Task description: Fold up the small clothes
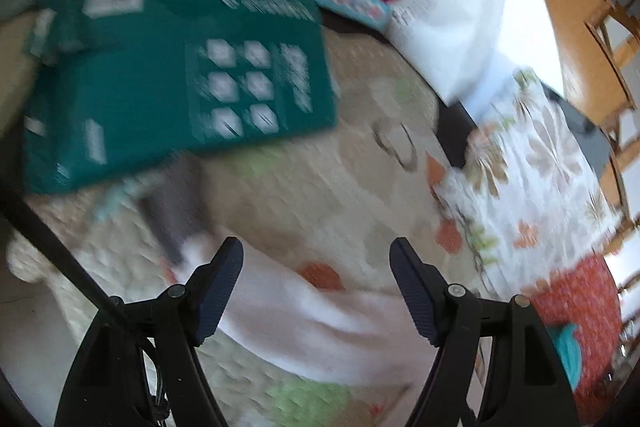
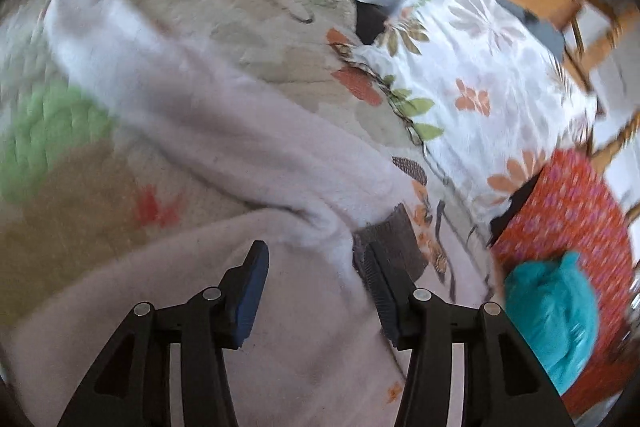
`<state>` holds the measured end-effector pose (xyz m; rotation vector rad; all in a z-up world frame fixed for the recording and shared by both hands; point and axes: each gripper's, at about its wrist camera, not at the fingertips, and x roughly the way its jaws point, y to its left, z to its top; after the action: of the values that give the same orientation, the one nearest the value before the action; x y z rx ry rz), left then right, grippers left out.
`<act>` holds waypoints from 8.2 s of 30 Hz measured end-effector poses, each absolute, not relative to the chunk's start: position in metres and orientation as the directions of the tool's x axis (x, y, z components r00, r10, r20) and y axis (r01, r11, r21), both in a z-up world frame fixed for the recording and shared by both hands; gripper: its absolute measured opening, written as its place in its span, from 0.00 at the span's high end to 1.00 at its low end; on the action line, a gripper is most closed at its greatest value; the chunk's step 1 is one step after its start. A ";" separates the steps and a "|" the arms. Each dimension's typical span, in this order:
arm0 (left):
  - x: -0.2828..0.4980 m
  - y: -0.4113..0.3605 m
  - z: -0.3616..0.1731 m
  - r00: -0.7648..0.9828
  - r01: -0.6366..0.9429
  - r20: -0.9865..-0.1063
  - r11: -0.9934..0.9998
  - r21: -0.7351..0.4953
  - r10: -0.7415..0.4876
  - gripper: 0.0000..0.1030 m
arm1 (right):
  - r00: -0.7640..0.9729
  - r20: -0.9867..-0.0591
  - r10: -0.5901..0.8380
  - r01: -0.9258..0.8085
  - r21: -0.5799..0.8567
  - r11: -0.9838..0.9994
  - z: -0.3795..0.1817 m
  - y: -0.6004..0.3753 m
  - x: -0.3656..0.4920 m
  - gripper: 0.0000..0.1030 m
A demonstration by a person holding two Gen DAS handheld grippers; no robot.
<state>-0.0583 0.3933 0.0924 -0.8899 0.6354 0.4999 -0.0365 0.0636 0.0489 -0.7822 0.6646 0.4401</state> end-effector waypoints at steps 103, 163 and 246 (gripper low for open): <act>0.071 0.129 0.004 0.375 -0.178 -0.831 0.848 -0.499 -0.411 0.96 | 0.304 -0.918 0.254 -0.556 0.045 0.830 0.040 0.043 0.200 0.42; 0.042 0.135 0.026 0.438 -0.247 -0.850 0.870 -0.426 -0.292 0.55 | 0.393 -0.918 0.046 0.342 0.193 0.920 0.050 -0.278 0.104 0.89; -0.276 0.173 0.025 0.533 -0.089 -0.742 0.845 -0.527 -0.406 0.99 | 0.522 -0.608 0.598 0.175 0.763 0.623 0.001 -0.343 -0.153 0.39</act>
<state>-0.2764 0.1732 0.0250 -0.5534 1.0031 -0.2012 -0.1535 -0.3428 0.0013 0.8943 1.0183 0.2982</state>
